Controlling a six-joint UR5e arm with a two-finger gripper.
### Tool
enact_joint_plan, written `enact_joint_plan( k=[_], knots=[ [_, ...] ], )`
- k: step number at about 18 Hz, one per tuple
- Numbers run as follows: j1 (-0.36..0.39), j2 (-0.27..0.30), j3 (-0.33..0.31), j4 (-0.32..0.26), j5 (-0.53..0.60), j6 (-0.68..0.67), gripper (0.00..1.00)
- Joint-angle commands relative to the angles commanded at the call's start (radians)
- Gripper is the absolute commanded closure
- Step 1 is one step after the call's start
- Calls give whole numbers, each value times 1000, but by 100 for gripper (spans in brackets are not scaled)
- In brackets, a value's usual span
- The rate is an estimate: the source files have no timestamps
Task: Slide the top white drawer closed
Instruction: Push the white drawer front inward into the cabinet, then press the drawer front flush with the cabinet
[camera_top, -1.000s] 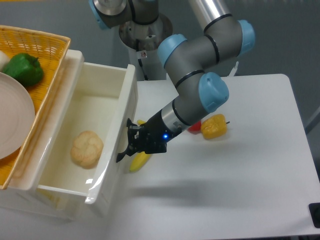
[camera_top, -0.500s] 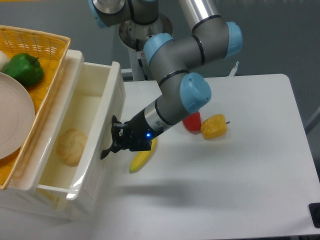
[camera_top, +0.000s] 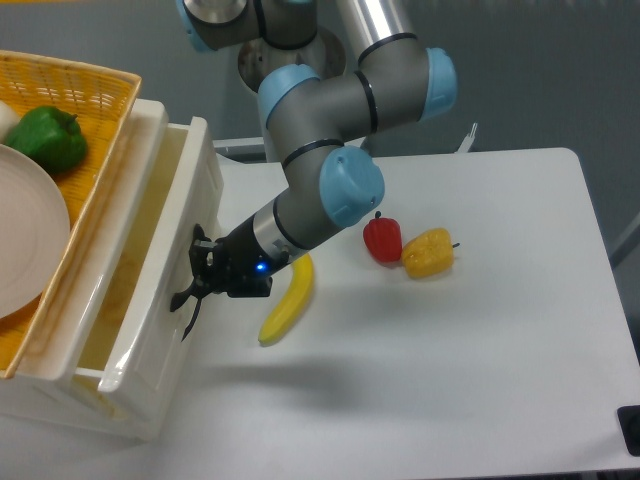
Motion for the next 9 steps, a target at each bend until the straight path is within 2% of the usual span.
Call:
enact_joint_plan(
  k=[9],
  knots=[
    [-37,2,2,3,2,-31,85]
  ],
)
